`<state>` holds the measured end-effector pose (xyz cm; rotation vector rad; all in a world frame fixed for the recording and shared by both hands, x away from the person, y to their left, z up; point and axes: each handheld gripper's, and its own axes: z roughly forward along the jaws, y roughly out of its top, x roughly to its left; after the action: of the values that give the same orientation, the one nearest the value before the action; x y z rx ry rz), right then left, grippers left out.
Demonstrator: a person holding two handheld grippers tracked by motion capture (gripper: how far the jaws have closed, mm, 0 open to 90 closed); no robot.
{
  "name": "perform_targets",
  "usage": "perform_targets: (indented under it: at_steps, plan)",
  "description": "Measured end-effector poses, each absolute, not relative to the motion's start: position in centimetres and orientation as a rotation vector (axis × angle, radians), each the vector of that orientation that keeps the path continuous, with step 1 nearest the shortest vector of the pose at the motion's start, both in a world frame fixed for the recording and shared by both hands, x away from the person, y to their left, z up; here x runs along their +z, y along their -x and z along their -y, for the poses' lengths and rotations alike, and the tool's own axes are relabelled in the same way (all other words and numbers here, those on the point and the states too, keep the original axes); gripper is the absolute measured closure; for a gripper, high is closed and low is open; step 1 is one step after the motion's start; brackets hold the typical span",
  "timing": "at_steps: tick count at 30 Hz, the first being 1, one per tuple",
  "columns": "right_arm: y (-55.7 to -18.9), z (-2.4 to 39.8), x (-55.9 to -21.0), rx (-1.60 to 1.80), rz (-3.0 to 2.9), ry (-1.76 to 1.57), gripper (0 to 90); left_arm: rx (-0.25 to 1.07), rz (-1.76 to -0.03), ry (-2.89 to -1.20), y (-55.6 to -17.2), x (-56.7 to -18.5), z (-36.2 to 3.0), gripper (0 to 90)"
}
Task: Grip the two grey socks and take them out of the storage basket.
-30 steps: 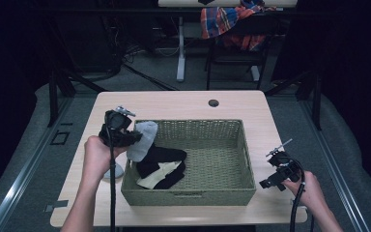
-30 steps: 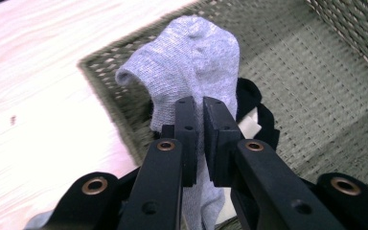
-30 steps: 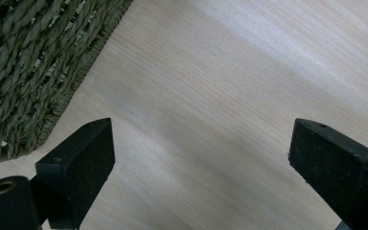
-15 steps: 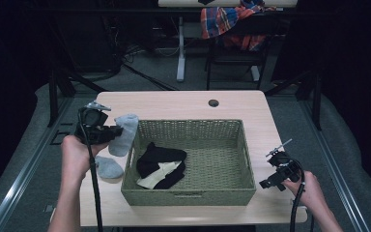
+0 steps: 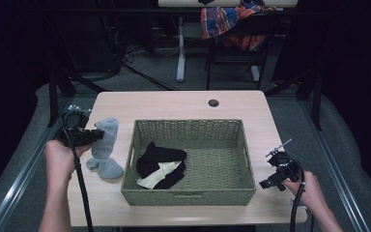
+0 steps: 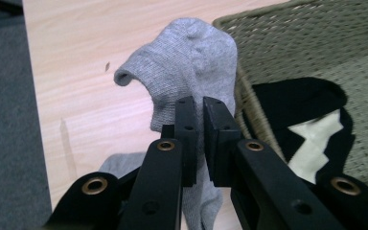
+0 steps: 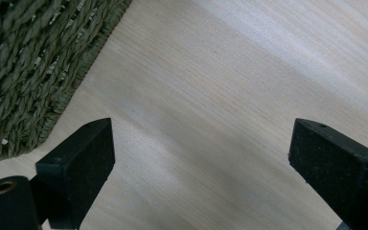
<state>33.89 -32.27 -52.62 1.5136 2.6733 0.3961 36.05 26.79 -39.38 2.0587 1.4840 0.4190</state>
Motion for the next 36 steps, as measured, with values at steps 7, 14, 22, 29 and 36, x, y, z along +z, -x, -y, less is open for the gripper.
perform_targets:
  at_steps: [7, 14, 22, 29, 36]
  plan:
    - [-34.0, 32.3, -52.5, 0.363, -2.698, -1.498, 8.1, 0.39, -1.535, -2.063, -36.6, -40.9, -27.8, 85.3]
    - [-34.0, 32.3, -52.5, 0.363, -2.698, -1.497, 8.1, 0.364, -1.561, -2.075, -37.0, -42.3, -28.5, 85.2]
    - [-34.0, 32.2, -52.6, 0.392, -2.694, -1.508, 8.1, 0.335, -1.615, -2.088, -37.6, -44.2, -29.3, 85.2]
    - [-34.0, 32.3, -52.5, 0.364, -2.7, -1.495, 8.2, 0.308, -1.639, -2.091, -37.9, -45.4, -29.6, 85.2]
    - [-34.0, 32.2, -52.6, 0.395, -2.695, -1.507, 8.1, 0.294, -1.666, -2.104, -38.2, -46.5, -29.8, 85.2]
